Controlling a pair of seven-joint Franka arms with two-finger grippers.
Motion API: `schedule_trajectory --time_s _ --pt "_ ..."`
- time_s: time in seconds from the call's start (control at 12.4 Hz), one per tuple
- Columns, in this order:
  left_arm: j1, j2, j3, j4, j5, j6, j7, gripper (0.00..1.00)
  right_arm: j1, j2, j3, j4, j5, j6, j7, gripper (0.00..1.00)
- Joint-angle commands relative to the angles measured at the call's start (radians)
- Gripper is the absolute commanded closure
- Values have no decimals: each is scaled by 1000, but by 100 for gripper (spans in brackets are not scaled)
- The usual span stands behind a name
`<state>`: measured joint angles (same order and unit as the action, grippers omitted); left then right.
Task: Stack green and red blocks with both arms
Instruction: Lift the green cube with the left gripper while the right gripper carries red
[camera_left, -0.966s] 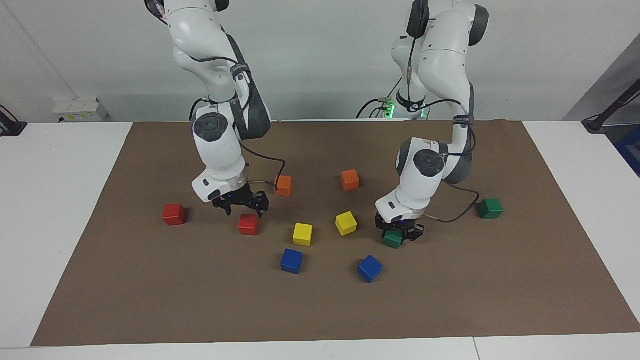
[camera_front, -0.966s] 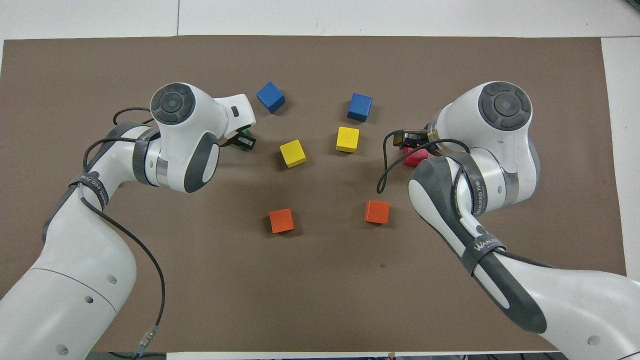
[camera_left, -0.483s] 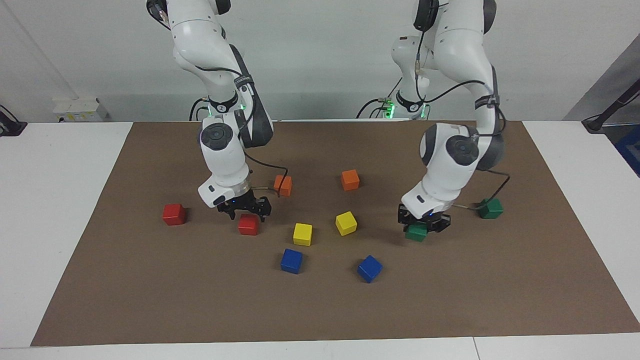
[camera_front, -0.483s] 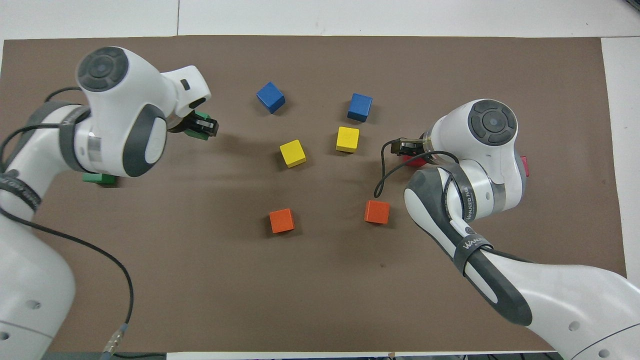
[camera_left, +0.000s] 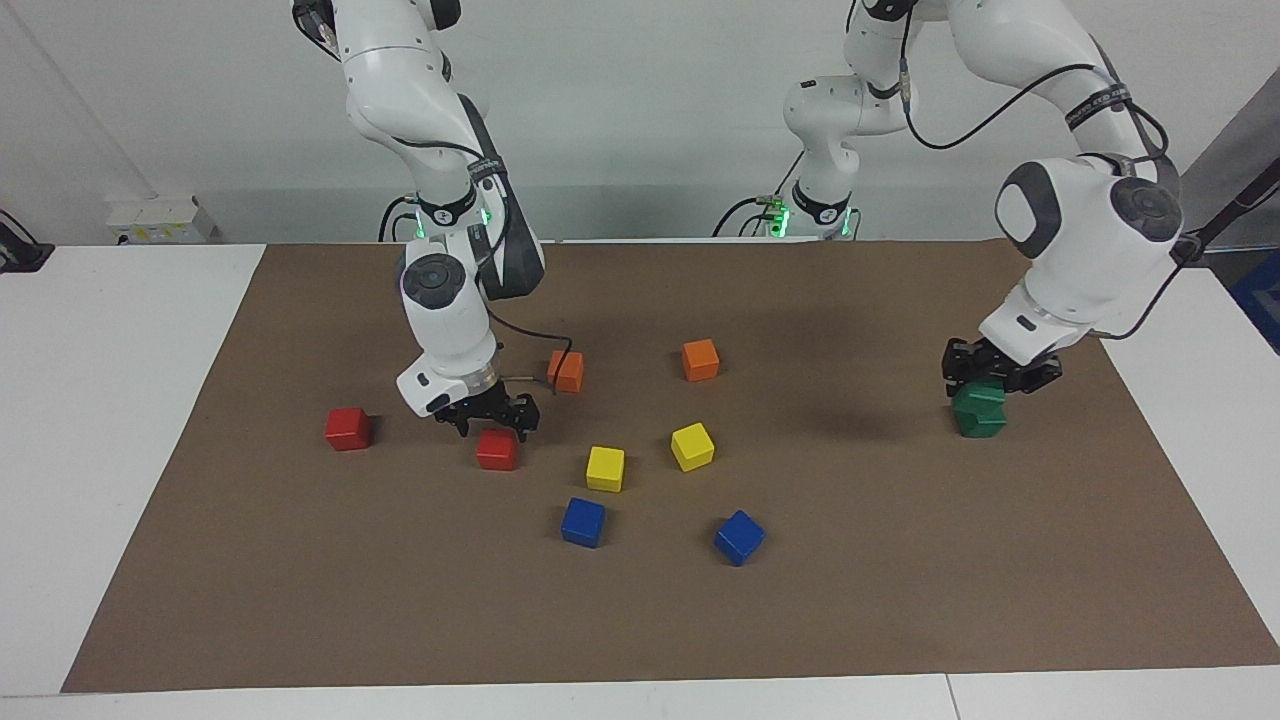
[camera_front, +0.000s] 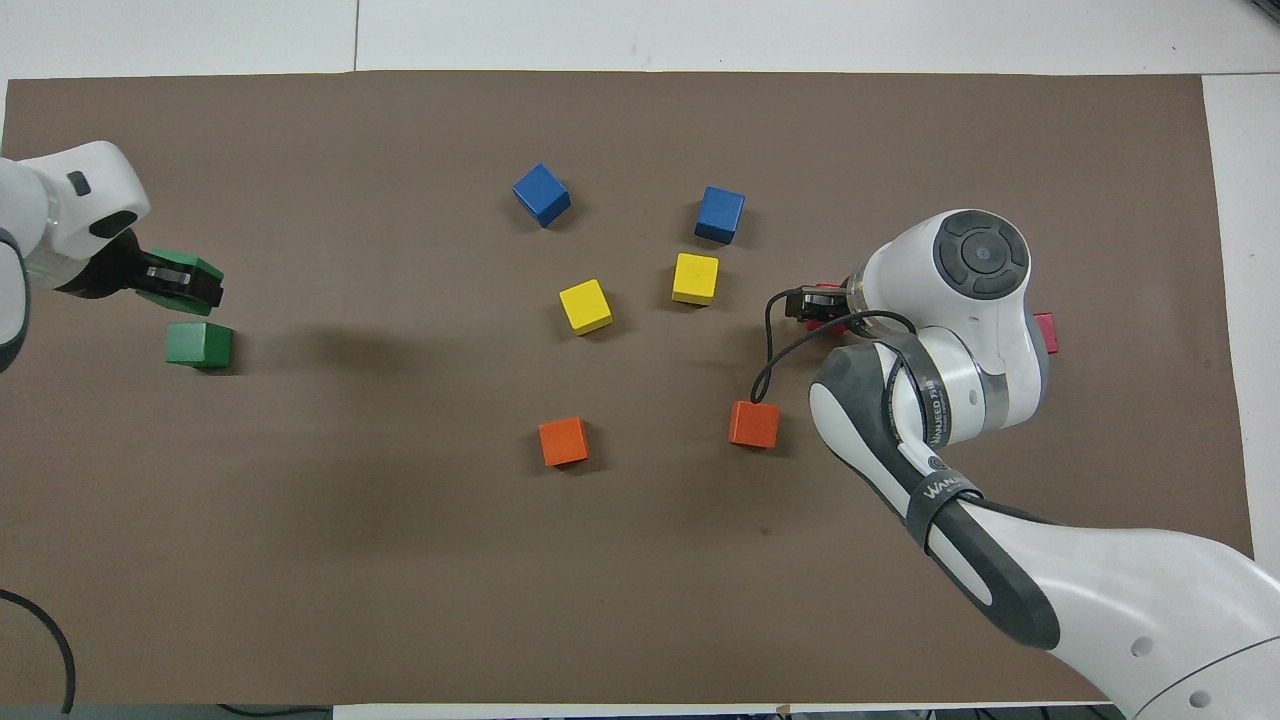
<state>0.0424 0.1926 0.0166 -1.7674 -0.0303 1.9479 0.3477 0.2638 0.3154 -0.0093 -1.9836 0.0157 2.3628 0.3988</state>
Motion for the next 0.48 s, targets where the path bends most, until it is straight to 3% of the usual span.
schedule_trajectory --time_s 0.0,0.08,0.16,0.4 --pt "65 -21 -12 -43 6 40 17 100 -11 10 6 -24 10 49 12 50" --pt "88 -13 -9 -50 7 63 17 100 -11 8 6 -20 10 33 14 88" --pt "103 -9 -7 -60 7 89 17 100 -11 5 6 -18 10 24 14 100" --pt "129 -4 -9 -162 7 242 19 100 -14 -30 2 46 0 -115 8 100"
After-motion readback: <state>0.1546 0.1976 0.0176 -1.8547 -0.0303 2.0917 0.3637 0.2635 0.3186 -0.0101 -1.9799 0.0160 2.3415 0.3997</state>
